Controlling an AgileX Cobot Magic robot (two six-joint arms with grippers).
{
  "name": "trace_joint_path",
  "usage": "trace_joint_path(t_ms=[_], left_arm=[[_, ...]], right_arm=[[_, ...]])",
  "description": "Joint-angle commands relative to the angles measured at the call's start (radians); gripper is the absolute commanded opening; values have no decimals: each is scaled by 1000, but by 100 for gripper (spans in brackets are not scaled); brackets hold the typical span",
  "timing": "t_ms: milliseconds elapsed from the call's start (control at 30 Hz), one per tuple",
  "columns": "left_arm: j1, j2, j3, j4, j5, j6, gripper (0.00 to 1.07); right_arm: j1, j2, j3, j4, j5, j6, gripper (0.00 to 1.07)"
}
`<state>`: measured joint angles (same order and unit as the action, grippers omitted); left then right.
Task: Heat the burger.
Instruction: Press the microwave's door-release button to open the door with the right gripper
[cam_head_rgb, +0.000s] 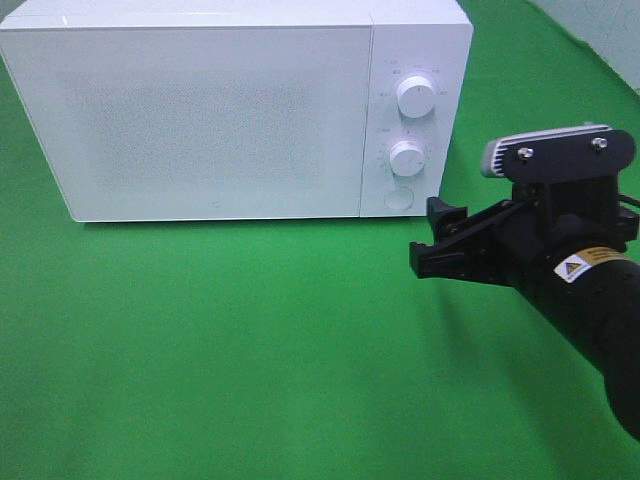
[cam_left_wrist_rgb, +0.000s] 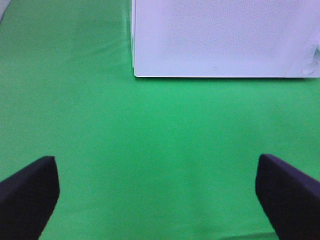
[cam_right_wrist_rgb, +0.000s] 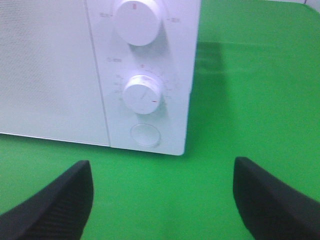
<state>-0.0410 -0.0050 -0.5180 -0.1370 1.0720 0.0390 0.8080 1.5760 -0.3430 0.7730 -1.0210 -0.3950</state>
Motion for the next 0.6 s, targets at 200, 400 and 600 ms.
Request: trace_joint_path(t_ms=[200,400,600], left_arm=[[1,-6,5,-2,-5,2,100],[1,-6,5,-2,-5,2,100],[1,-6,5,-2,-5,2,100]], right_arm=[[15,68,-67,-4,-16,191,74],[15,80,-75,-15,-14,662,66],[15,80,-75,-15,-16,1088,49]])
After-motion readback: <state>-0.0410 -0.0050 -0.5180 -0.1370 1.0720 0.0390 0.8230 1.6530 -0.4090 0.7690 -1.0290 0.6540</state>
